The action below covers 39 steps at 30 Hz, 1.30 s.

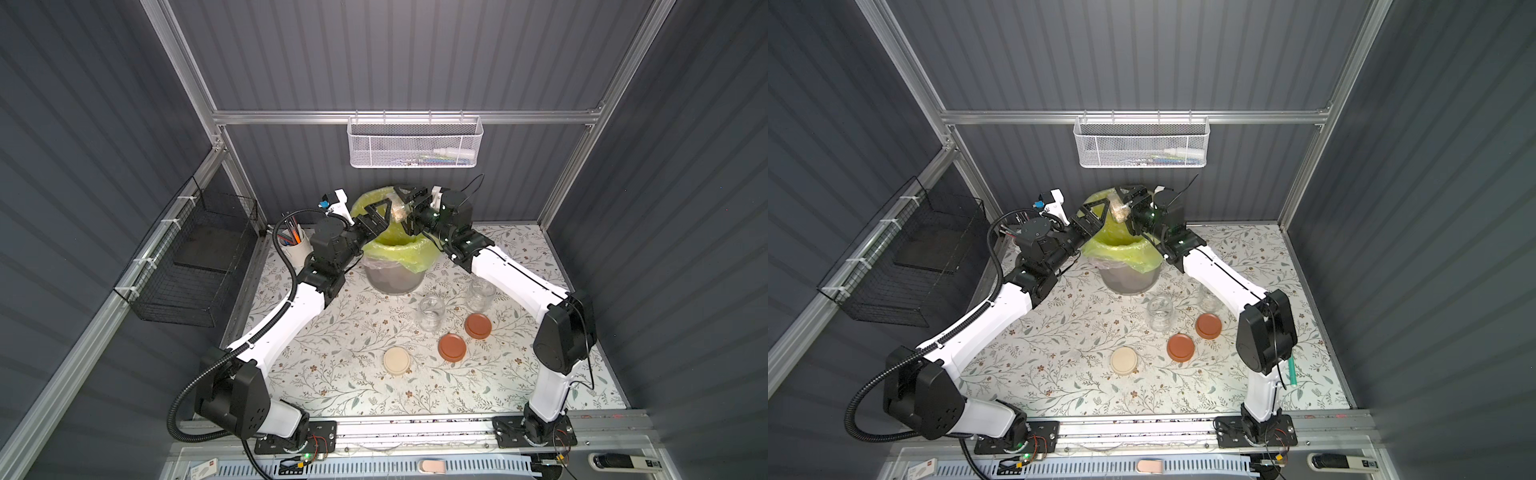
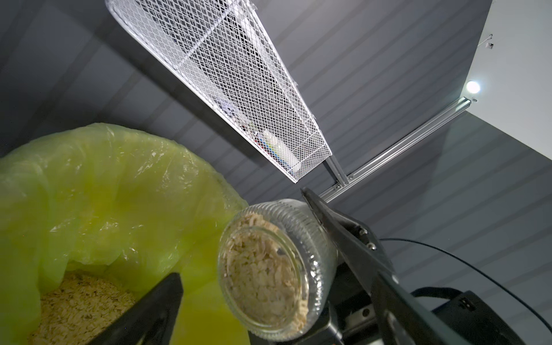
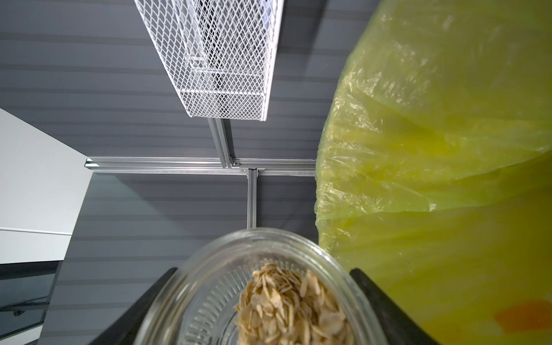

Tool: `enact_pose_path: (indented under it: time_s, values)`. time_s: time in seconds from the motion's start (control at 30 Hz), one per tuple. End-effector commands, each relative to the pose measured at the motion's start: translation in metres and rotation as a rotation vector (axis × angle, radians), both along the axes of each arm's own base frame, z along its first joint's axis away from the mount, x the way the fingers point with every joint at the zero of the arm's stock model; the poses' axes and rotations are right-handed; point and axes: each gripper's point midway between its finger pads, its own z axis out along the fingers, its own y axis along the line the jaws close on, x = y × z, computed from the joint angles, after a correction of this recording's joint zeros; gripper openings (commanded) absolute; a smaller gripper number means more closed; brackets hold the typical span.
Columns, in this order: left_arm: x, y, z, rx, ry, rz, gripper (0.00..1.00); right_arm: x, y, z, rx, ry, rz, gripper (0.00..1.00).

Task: Empty expired oatmeal from jars
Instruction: Pour the expired oatmeal into the trash bin.

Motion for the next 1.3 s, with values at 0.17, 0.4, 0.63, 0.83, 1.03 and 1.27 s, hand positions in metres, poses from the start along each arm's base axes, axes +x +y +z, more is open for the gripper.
enact_pose_path:
  time_s: [0.17, 0.4, 0.63, 0.83, 1.03, 1.27]
  values:
    - [0.007, 0.0, -0.005, -0.092, 0.005, 0.009, 1.0, -0.007, 0.002, 0.024, 0.142, -0.021, 0.017, 0.53]
    - [0.008, -0.004, -0.011, -0.093, 0.035, 0.03, 1.0, -0.006, 0.008, 0.025, 0.146, -0.014, 0.02, 0.52]
    - [0.006, -0.013, -0.017, -0.106, 0.02, 0.01, 1.0, -0.003, 0.017, 0.018, 0.174, 0.015, 0.021, 0.51]
    - [0.004, -0.007, -0.017, -0.136, -0.03, 0.059, 1.0, -0.005, 0.021, 0.011, 0.228, 0.077, -0.034, 0.5]
    - [0.012, -0.007, -0.02, -0.17, -0.048, 0.079, 1.0, -0.007, 0.022, 0.011, 0.264, 0.121, -0.074, 0.51]
    - [0.021, -0.013, -0.021, -0.197, -0.053, 0.072, 1.0, -0.013, 0.013, 0.0, 0.271, 0.214, -0.192, 0.54]
